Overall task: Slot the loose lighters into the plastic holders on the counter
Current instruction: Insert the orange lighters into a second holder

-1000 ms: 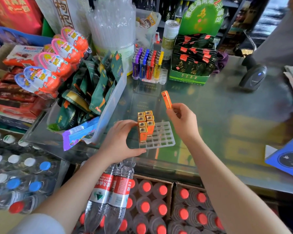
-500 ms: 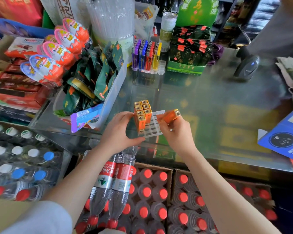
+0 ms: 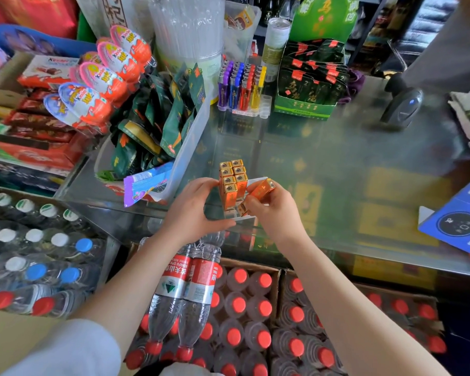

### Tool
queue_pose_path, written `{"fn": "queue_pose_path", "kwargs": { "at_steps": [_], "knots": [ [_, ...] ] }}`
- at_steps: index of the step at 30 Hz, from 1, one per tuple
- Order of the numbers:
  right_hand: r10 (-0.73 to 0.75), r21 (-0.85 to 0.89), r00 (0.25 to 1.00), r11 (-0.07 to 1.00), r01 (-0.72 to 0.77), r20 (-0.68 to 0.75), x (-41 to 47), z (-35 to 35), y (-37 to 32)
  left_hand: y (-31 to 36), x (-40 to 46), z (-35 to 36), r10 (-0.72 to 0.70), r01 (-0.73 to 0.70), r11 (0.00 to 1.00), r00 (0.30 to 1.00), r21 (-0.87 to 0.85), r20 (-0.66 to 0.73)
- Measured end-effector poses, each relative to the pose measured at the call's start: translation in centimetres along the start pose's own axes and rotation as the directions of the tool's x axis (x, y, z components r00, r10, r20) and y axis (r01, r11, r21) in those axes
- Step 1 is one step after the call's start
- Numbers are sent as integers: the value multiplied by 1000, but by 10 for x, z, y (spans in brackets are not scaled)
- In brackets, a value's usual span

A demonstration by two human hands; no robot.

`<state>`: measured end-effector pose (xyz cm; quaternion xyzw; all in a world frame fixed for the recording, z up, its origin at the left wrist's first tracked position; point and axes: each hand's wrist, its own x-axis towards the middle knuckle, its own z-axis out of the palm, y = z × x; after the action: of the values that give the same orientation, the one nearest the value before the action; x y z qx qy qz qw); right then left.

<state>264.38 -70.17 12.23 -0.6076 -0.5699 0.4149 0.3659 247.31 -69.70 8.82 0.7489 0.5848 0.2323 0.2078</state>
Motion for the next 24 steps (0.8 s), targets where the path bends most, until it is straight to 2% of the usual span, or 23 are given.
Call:
{"fn": "queue_pose_path", "kwargs": {
  "at_steps": [8,12,17,20,24],
  "knots": [
    [13,78,1000,997,-11,-27,-2,2,1,0,1,1,-6,6,1000,1000,8,-7],
    [-45,31,997,998,47,-62,-1,-1,5,2,0,-1,-12,12,1000,1000,21,-10],
    [-228,-192,974,956,224,1,1,1,1,5,0,-2,-17,17,1000,1000,18,-1],
    [-325,-403,936,845,352,136,3,-2,-3,6,-1,-3,-34,33,999,999,21,13],
    [-319,-562,907,712,421,276,7,-11,-8,7,-1,-4,-43,43,999,999,23,21]
  ]
}}
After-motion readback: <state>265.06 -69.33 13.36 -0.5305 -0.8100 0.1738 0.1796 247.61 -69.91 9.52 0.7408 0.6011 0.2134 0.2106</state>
